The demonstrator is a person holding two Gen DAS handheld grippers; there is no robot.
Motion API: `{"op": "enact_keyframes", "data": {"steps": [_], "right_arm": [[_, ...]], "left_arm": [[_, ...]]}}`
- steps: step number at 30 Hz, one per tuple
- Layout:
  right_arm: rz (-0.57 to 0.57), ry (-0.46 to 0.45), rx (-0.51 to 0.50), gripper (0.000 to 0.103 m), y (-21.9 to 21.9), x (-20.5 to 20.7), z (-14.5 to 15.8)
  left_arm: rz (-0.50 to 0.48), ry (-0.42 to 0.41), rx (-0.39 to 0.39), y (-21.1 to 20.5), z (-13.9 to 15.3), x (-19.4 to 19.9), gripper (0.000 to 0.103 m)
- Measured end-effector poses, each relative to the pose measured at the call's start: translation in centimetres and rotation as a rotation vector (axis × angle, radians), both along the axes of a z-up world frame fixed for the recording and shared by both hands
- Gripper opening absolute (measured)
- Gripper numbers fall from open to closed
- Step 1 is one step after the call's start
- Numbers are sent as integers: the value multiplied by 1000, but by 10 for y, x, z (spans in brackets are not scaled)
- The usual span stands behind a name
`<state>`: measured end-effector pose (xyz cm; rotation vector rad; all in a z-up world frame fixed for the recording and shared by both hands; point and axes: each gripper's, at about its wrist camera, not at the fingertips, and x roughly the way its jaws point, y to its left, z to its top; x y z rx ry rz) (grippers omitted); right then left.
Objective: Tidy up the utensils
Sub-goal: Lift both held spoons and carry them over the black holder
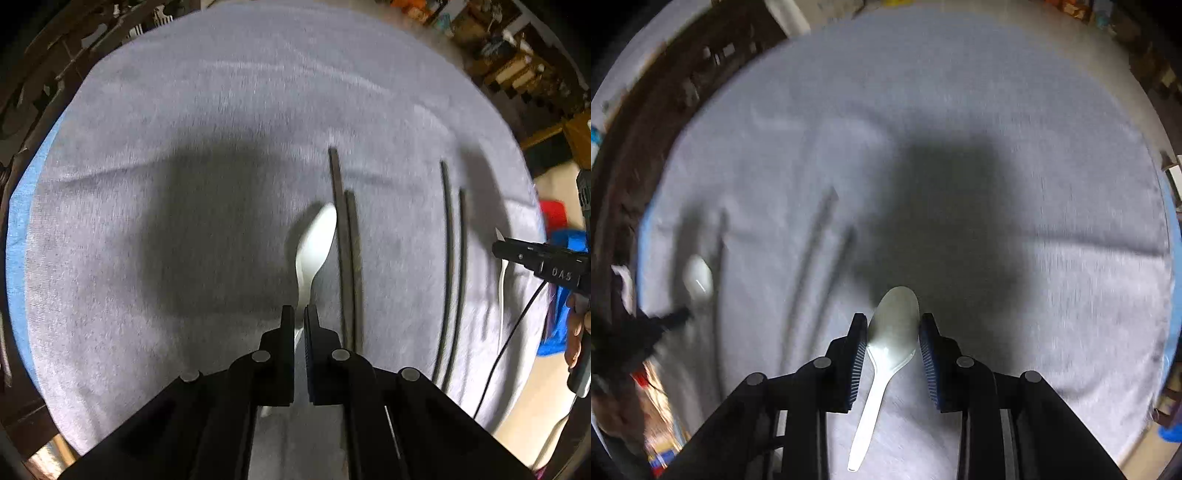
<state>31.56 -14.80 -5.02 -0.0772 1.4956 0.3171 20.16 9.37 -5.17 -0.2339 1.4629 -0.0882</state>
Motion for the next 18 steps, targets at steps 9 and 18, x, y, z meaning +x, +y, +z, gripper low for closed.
{"op": "enact_keyframes", "data": {"steps": [9,18], "right_arm": [[39,71,-86,35,-2,-11,-10],[84,80,-93,33,17,-16,-11]], "left_arm": [[-48,42,36,-11,5,24,39],[-82,93,140,-31,-6,67,14]]}}
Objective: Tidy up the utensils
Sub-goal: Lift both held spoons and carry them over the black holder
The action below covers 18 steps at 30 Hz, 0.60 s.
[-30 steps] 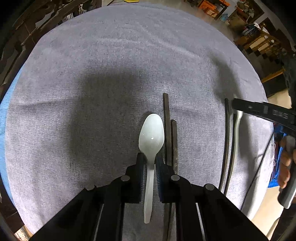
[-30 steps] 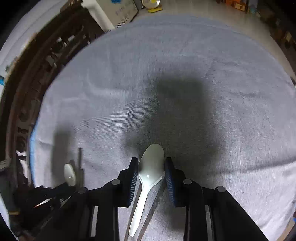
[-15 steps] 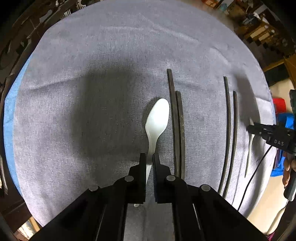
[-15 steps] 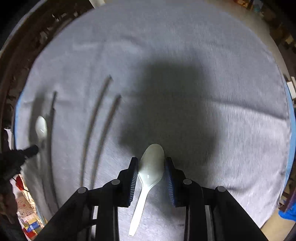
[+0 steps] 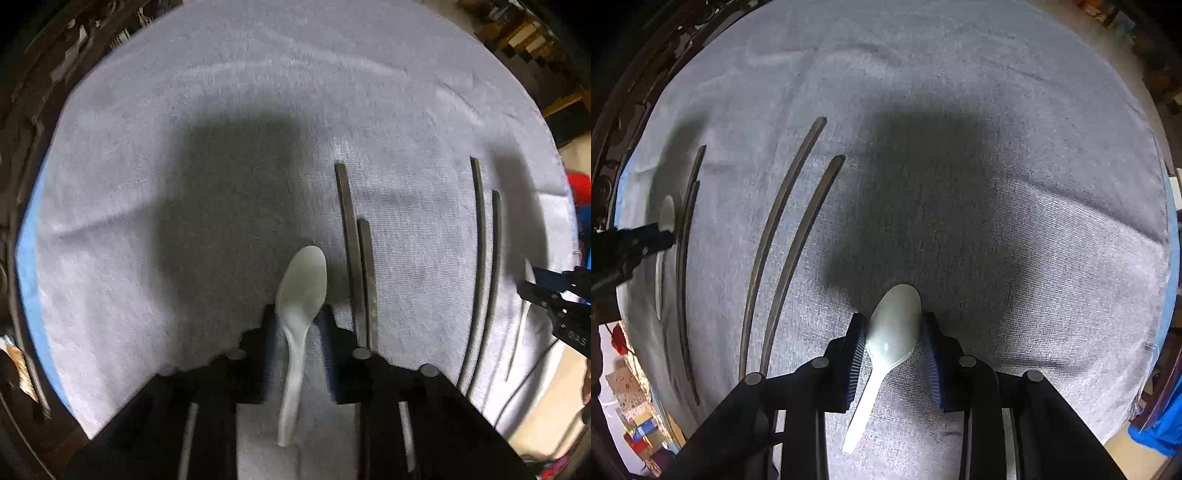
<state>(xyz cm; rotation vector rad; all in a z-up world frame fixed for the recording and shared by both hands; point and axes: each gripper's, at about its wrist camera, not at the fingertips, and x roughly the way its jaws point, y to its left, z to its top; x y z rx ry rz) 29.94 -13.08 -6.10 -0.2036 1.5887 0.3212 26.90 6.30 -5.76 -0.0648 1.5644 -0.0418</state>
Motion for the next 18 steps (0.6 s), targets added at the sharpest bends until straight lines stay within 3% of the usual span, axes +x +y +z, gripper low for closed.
{"op": "enact_keyframes", "data": {"steps": [6,18], "right_arm": [[40,12,-18,32,6,0,-3],[-71,-59,160,32,-28,-32,12]], "left_arm": [[-9,36,-30,8,-5,22,7],[127,-110,-137,46,19,-25,7]]}}
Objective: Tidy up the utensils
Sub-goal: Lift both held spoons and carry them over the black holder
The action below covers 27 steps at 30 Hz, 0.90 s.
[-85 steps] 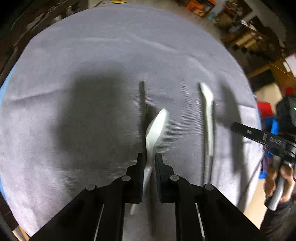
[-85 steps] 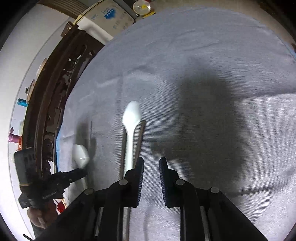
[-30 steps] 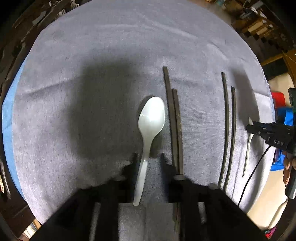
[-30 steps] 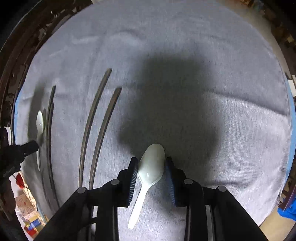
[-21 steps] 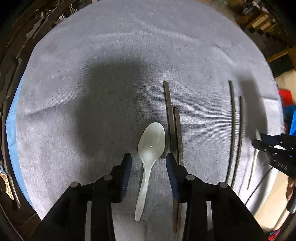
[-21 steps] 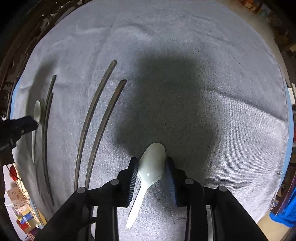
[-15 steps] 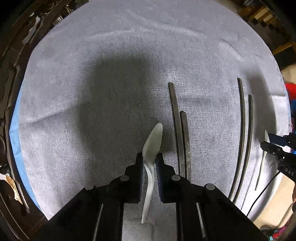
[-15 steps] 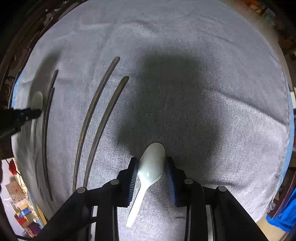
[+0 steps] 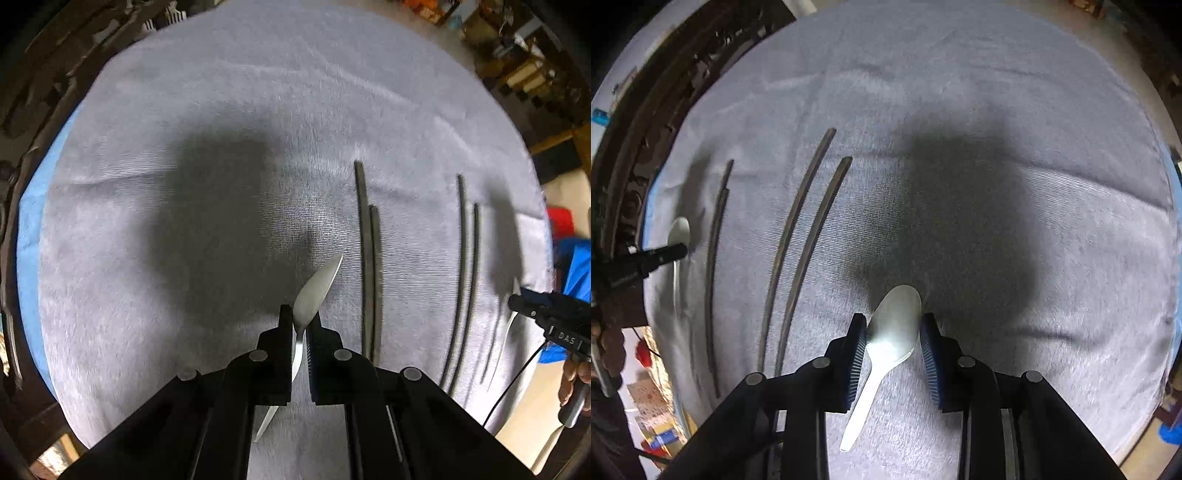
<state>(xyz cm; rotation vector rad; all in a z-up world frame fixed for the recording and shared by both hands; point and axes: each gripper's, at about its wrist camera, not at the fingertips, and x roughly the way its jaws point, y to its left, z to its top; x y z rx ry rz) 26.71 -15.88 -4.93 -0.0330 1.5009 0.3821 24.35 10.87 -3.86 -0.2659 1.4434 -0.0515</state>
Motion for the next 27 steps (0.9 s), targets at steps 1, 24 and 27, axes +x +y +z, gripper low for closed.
{"op": "enact_keyframes", "data": {"steps": [1,24,27], "right_arm": [[-4,-7,11,32,-2,-3,3],[-252,-346,285,32,-79,-117,103],[-273,-407,307,32,-83,-137,118]], "left_arm": [[18,-24,-10,4,8,-5,7],[291,-427,-194,27,94,-155,7],[303,-472,-213,25,103,-169,7]]}}
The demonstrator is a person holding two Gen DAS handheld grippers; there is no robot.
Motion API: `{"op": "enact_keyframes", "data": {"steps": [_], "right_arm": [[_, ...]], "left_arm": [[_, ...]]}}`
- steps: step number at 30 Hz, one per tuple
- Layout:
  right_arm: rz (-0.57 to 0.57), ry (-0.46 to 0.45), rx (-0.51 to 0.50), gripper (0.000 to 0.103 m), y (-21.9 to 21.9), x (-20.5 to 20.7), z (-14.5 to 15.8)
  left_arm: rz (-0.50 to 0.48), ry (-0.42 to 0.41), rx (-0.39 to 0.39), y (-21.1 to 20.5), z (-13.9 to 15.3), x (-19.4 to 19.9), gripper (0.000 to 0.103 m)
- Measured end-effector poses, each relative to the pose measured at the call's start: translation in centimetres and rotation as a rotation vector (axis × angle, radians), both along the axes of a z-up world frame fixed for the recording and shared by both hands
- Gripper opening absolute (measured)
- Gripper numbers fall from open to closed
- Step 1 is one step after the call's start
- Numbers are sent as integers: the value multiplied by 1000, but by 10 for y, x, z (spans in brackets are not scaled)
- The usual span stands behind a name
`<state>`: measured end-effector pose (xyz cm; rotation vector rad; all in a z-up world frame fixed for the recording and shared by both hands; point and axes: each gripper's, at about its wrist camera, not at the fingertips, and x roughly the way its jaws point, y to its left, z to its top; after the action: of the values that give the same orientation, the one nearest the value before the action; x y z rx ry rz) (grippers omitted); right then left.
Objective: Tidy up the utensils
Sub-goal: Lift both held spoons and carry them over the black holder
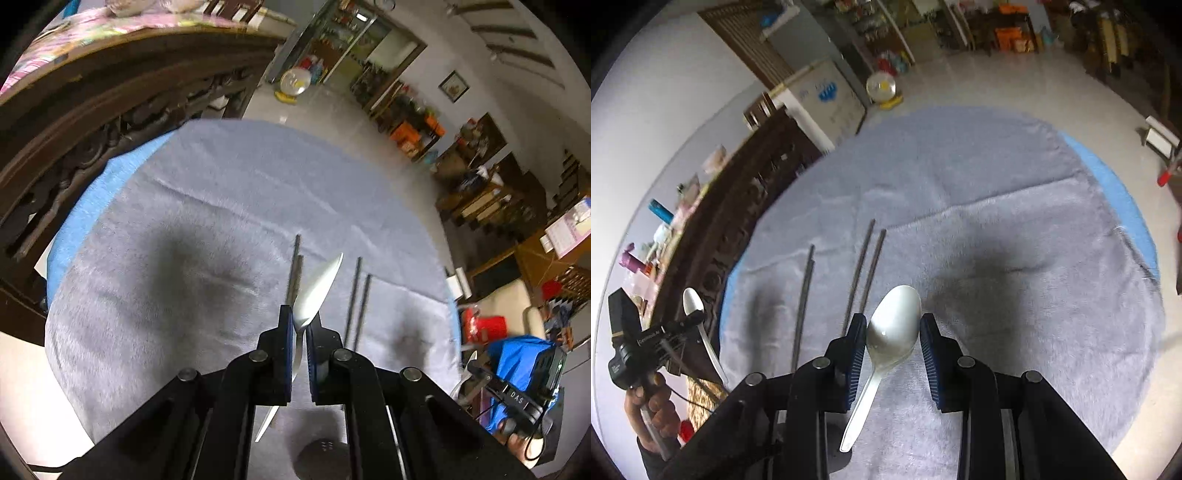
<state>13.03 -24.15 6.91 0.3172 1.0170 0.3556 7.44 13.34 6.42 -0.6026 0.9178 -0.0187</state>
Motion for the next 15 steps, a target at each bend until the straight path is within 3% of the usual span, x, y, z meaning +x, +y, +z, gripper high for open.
{"op": "enact_keyframes", "data": {"steps": [8,15], "right_arm": [[-25,-163,18,32,8,-50,42],[-30,-307,-36,32,34,-92,67]], "left_arm": [[13,-154,4,-18,34,-46,7],[-9,-271,35,-45,54,-78,7]]}}
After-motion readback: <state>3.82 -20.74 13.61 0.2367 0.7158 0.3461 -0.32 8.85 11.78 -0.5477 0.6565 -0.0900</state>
